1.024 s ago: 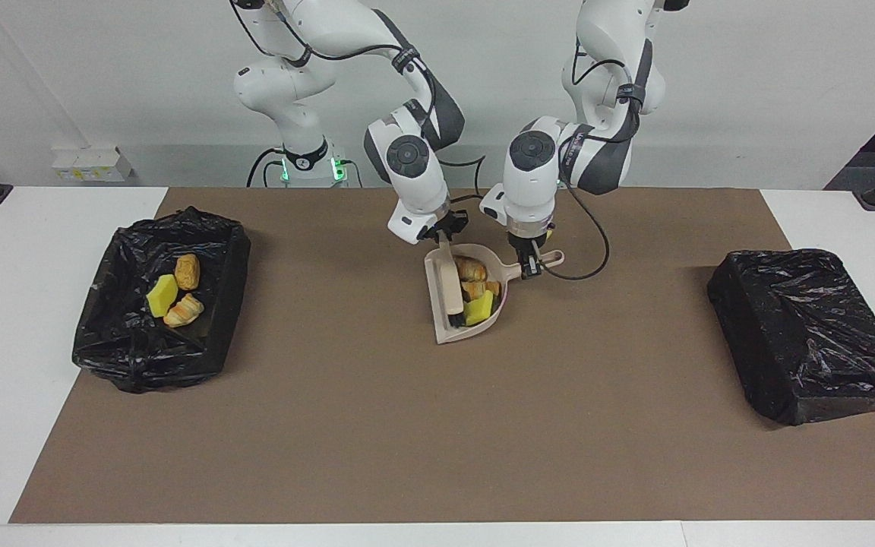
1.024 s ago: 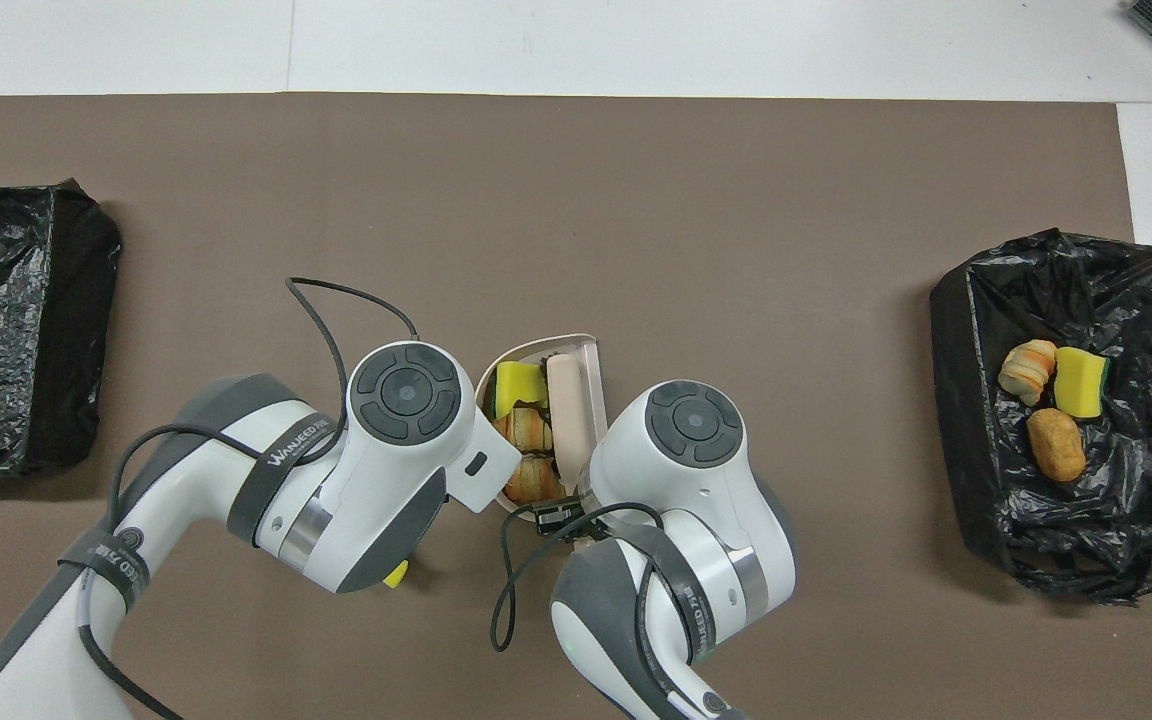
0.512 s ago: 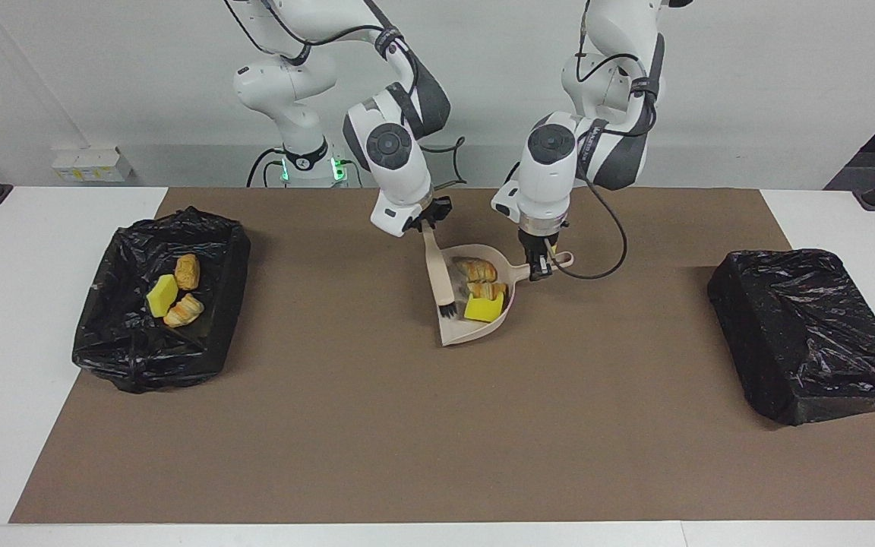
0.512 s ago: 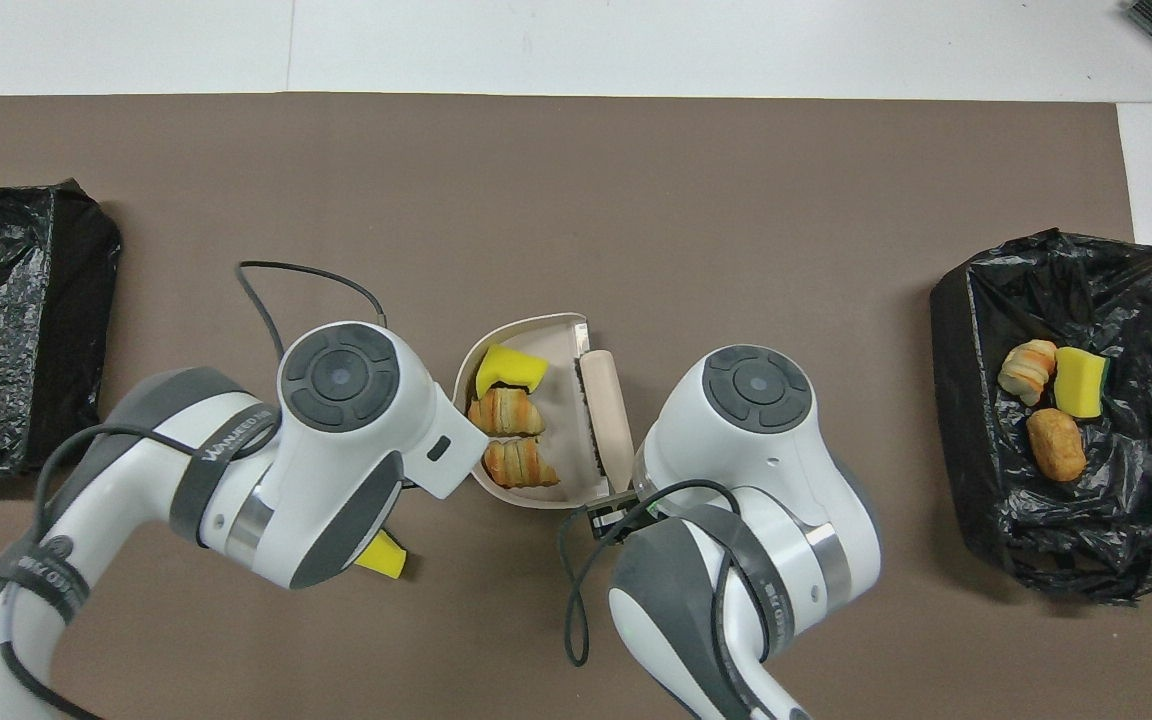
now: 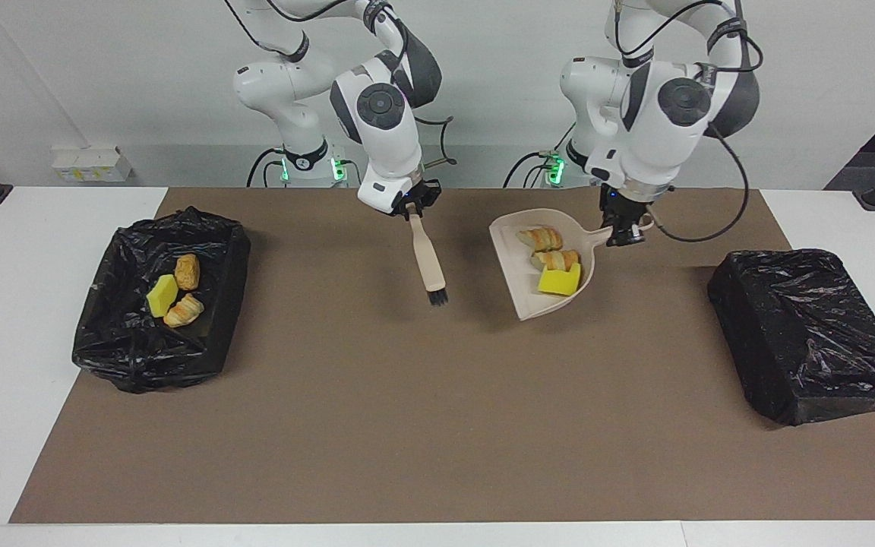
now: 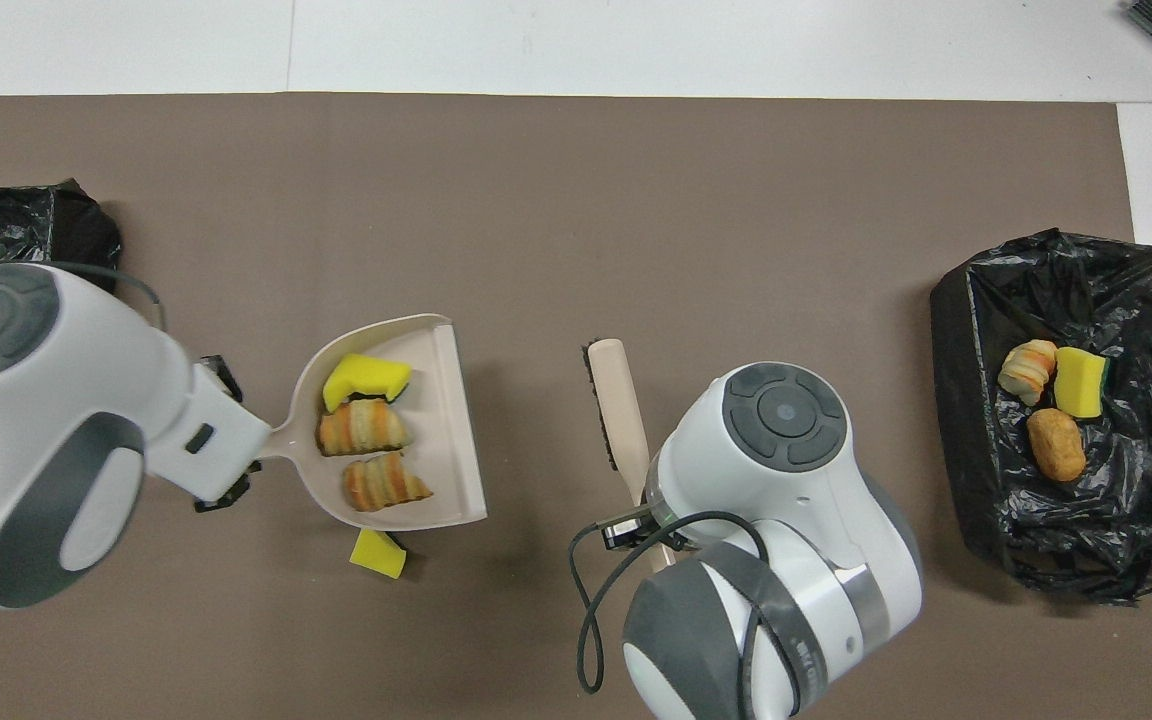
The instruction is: Sweep and dump trash in bin
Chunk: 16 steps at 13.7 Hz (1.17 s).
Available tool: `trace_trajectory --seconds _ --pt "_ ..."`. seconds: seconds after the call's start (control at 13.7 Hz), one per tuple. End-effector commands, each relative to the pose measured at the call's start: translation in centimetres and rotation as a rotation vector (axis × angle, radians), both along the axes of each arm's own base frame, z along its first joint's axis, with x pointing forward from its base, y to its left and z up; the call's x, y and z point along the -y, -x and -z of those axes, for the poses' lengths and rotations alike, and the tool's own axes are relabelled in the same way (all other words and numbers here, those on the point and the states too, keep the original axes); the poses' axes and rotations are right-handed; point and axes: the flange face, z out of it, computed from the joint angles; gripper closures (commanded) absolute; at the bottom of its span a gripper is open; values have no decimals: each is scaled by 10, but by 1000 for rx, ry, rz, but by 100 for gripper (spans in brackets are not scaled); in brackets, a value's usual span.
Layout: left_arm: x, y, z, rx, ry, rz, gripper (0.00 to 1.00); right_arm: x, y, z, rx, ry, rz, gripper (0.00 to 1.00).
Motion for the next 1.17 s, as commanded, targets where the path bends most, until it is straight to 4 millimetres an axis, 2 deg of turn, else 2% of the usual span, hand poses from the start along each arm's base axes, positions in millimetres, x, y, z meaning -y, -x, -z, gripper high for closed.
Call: trace_trajectory --seconds 0.0,0.15,0.22,0.37,0.44,0.73,0.95,1.1 --pt "-72 25 11 -24 -53 -85 100 -44 23 22 -9 11 24 100" --pt "-122 46 22 -13 -71 -177 100 -79 46 32 -8 4 25 100" --pt "-135 60 28 11 -65 -189 100 -87 50 41 -18 16 22 100" --pt "-148 84 41 43 -86 -156 100 -98 58 54 -9 13 7 100" --pt "-146 92 47 38 -105 -138 100 -97 57 60 -15 20 12 100" --pt "-130 108 76 9 -186 -26 100 -93 54 65 -23 26 13 100" --pt "-92 109 90 25 -188 54 100 -90 53 66 -29 29 15 100" --pt "-63 109 100 29 -200 44 100 -85 48 68 -30 30 27 100"
